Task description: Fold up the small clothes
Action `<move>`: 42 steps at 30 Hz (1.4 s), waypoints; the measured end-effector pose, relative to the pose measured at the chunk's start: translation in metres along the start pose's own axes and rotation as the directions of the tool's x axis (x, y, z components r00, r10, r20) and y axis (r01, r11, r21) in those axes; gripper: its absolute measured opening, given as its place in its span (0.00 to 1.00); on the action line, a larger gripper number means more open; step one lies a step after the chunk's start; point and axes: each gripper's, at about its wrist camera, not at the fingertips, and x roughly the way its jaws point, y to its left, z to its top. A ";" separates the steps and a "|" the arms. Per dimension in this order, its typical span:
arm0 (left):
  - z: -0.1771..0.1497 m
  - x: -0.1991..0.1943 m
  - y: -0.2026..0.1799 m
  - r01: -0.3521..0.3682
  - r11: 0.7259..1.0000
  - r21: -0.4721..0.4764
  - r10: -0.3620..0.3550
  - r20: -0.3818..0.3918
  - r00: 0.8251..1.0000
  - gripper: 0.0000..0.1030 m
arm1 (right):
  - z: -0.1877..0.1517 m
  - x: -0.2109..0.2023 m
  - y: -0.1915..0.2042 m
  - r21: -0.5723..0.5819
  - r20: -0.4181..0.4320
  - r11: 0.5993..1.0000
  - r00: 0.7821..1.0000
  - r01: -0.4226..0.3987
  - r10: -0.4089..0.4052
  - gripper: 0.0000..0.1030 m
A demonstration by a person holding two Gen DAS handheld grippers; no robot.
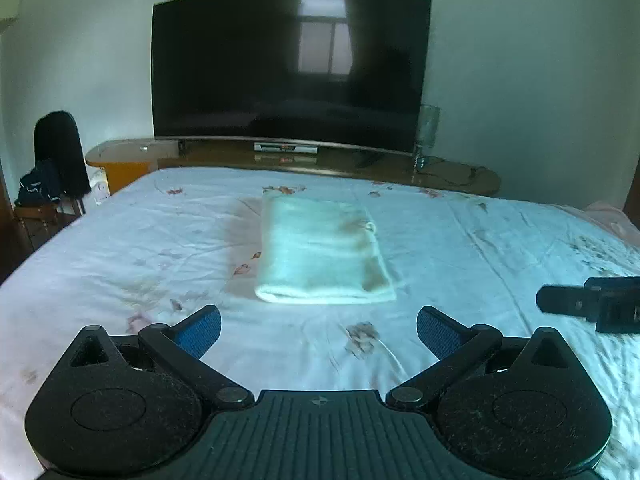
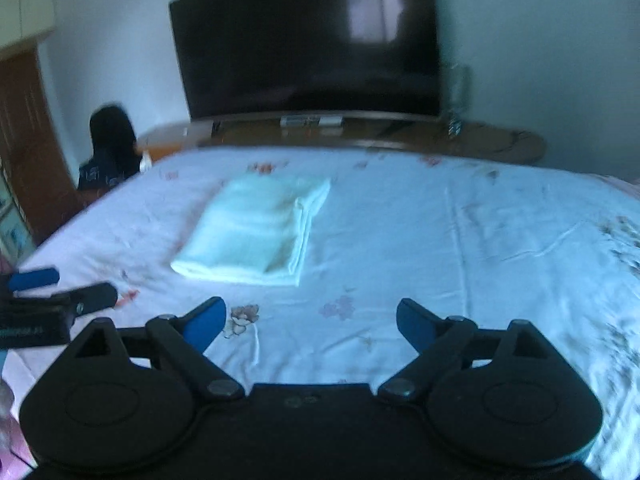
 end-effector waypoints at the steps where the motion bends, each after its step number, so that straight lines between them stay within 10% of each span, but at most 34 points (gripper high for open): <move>1: -0.002 -0.014 -0.002 0.005 1.000 0.003 -0.005 0.007 1.000 1.00 | -0.002 -0.013 -0.001 0.012 0.012 1.000 1.000 -0.001 0.001 0.90; 17: -0.014 -0.119 -0.033 0.055 0.998 -0.001 -0.055 0.090 0.994 1.00 | -0.031 -0.131 0.008 0.004 0.136 0.999 0.990 0.040 -0.040 0.90; 42: -0.007 -0.127 -0.046 0.055 0.998 0.023 -0.057 0.126 0.990 1.00 | -0.027 -0.144 0.021 0.018 0.181 1.000 0.983 0.022 -0.025 0.91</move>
